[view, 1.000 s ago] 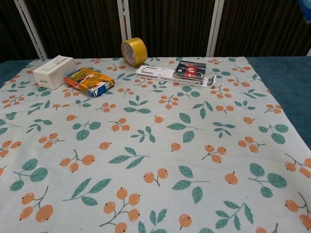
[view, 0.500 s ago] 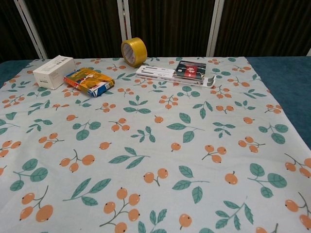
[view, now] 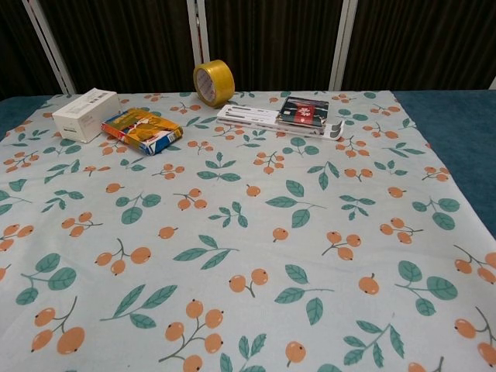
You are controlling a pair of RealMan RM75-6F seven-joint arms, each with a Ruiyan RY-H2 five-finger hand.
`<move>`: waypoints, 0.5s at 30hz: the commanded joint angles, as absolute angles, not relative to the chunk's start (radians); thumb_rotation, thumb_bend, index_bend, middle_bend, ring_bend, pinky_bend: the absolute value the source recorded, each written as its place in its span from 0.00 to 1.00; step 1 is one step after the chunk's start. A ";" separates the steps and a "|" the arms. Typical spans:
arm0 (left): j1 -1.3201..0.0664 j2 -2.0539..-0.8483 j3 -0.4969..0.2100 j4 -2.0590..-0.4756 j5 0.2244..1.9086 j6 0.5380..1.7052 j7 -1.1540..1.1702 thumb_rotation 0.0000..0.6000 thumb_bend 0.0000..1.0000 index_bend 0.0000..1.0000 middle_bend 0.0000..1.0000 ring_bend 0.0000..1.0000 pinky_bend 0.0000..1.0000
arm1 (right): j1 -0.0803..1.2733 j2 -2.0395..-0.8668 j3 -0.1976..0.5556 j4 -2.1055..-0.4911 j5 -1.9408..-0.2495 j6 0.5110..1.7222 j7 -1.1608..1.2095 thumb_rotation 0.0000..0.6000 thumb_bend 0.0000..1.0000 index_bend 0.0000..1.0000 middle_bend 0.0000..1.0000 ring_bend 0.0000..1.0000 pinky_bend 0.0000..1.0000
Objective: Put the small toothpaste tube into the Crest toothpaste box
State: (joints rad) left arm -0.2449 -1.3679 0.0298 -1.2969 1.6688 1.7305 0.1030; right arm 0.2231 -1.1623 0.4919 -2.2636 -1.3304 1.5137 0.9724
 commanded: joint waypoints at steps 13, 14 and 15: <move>-0.234 -1.360 0.010 -1.308 1.680 1.705 0.094 1.00 0.04 0.13 0.08 0.15 0.13 | 0.219 -1.158 0.487 -2.282 -1.275 1.489 0.973 1.00 0.47 0.22 0.45 0.48 0.55; -0.234 -1.360 0.009 -1.308 1.680 1.703 0.093 1.00 0.04 0.13 0.08 0.15 0.13 | 0.217 -1.159 0.492 -2.289 -1.264 1.490 0.981 1.00 0.47 0.22 0.45 0.49 0.55; -0.233 -1.360 0.007 -1.308 1.680 1.701 0.091 1.00 0.04 0.13 0.08 0.15 0.13 | 0.214 -1.157 0.500 -2.301 -1.247 1.494 0.992 1.00 0.47 0.22 0.46 0.49 0.55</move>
State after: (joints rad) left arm -0.2334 -1.3600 0.0077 -1.3083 1.6797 1.7018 0.0916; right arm 0.2180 -1.1544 0.4904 -2.2850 -1.2697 1.4899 0.9764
